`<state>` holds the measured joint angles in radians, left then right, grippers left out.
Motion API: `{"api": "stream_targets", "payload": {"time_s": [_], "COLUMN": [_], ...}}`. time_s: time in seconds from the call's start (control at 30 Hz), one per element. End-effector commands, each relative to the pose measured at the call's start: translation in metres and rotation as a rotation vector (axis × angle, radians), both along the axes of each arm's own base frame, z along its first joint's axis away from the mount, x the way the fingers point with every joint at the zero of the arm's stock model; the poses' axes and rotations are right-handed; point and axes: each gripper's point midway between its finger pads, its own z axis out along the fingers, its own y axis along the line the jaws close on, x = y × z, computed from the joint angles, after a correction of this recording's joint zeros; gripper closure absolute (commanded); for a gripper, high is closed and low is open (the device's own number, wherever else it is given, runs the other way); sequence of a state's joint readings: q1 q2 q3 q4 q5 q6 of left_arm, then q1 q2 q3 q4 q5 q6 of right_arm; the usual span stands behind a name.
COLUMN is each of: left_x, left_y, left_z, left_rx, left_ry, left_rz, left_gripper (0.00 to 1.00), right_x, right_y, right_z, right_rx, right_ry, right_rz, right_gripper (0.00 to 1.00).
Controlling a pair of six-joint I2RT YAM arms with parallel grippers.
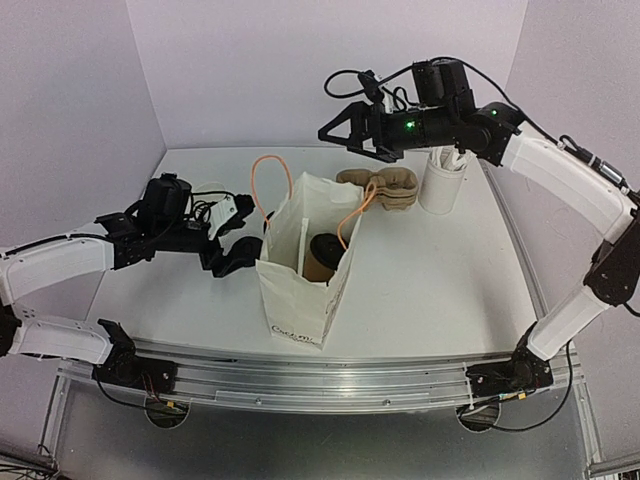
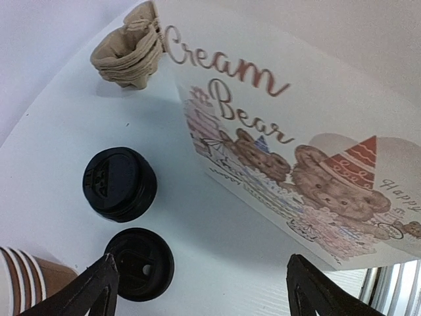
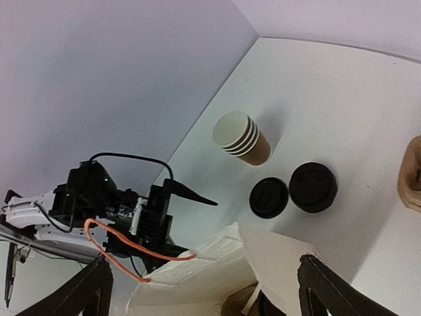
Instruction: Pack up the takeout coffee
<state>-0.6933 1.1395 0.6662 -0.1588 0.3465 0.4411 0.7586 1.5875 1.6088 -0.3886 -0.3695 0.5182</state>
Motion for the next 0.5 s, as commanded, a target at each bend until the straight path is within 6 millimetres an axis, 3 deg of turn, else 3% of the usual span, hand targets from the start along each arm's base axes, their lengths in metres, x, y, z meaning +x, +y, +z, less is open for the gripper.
{"api": "stream_targets", "payload": {"time_s": [0.0,0.1,0.2,0.37,0.47], "left_x": [0.021,0.039,0.053,0.069,0.078], "left_y": [0.016,0.034,0.06,0.115,0.153], "left_z": [0.027,0.047,0.063,0.069,0.063], "left_rx": [-0.095,-0.173,-0.249,-0.332,-0.372], "left_ry": [-0.025,-0.042,-0.055,-0.019,0.017], "left_rz": [0.134,0.258,0.394,0.636,0.803], "left_gripper": [0.11,0.09,0.07,0.05,0.04], "right_x": [0.041,0.066,0.075,0.058,0.043], "right_y": [-0.062,-0.124,-0.185,-0.283,-0.315], "right_z": [0.035,0.025,-0.006,-0.081,-0.127], "right_rx": [-0.087,-0.176,-0.264,-0.445,-0.552], "right_ry": [-0.135,-0.106,-0.064,0.052,0.117], "right_rz": [-0.308,-0.548,-0.72,-0.97,-1.0], "right_gripper": [0.07,0.07,0.07,0.03,0.02]}}
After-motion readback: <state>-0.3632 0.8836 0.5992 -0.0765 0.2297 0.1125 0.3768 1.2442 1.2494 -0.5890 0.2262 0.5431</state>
